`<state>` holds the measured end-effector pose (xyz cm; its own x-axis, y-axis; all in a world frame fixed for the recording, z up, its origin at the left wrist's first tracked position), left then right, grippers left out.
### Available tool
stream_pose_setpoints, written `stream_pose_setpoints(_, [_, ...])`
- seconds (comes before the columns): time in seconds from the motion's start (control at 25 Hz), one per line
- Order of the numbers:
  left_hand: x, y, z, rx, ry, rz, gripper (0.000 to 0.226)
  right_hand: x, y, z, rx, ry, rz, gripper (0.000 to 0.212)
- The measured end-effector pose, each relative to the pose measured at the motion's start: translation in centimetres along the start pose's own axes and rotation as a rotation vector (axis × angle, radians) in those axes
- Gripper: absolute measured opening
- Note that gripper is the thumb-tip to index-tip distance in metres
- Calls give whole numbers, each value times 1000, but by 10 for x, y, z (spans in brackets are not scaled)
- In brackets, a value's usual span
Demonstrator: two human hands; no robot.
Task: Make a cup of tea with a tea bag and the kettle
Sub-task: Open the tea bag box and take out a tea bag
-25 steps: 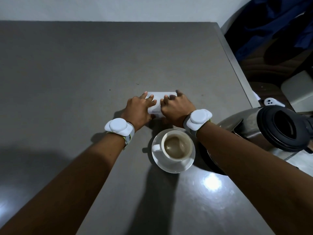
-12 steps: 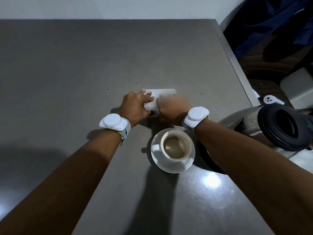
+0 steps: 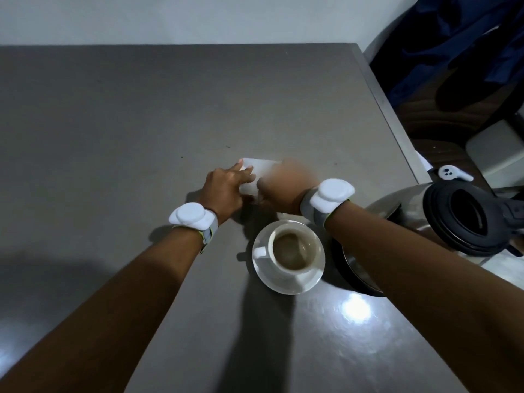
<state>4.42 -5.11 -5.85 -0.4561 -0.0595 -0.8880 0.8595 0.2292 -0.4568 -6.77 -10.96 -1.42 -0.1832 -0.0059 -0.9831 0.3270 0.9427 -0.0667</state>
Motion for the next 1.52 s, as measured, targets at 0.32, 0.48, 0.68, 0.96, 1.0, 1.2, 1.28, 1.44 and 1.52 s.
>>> stream_pose_setpoints(0.32, [-6,-10,-5,-11,15,8,54,-2,-26,-16,208,106,148,62])
stream_pose_setpoints(0.48, [-3,-11,-4,-23,18,24,55,9,-29,-19,199,77,131,55])
stream_pose_setpoints(0.68, [-3,-9,-5,-21,11,-11,56,16,-27,-23,249,58,196,47])
stream_pose_setpoints(0.96, [-17,-11,-4,1,-9,-43,53,12,-36,-17,311,74,285,48])
stream_pose_setpoints(1.0, [-19,-12,-4,7,-11,-43,52,11,-38,-16,318,73,302,48])
stream_pose_setpoints(1.2, [-34,-15,1,7,-17,-96,44,-5,-50,-15,384,24,431,39])
stream_pose_setpoints(1.28, [-41,-14,7,-12,-37,-158,40,-15,-56,-14,410,-32,507,33])
stream_pose_setpoints(1.44, [-51,-13,22,-29,-68,-238,29,-29,-69,-8,481,-138,631,24])
stream_pose_setpoints(1.52, [-53,-11,29,-53,-97,-295,29,-29,-76,-5,559,-198,721,22])
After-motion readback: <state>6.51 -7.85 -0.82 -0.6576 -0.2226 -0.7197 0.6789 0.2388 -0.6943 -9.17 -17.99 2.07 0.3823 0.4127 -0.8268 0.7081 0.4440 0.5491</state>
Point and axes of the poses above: each hand's wrist, its own z-axis towards the middle knuckle, its own x-axis out of the palm, y = z × x, the point moved 3 cm from there along z, towards the middle knuckle, and after that the axes turned 2 degrees about y, right-handed, at the moved point
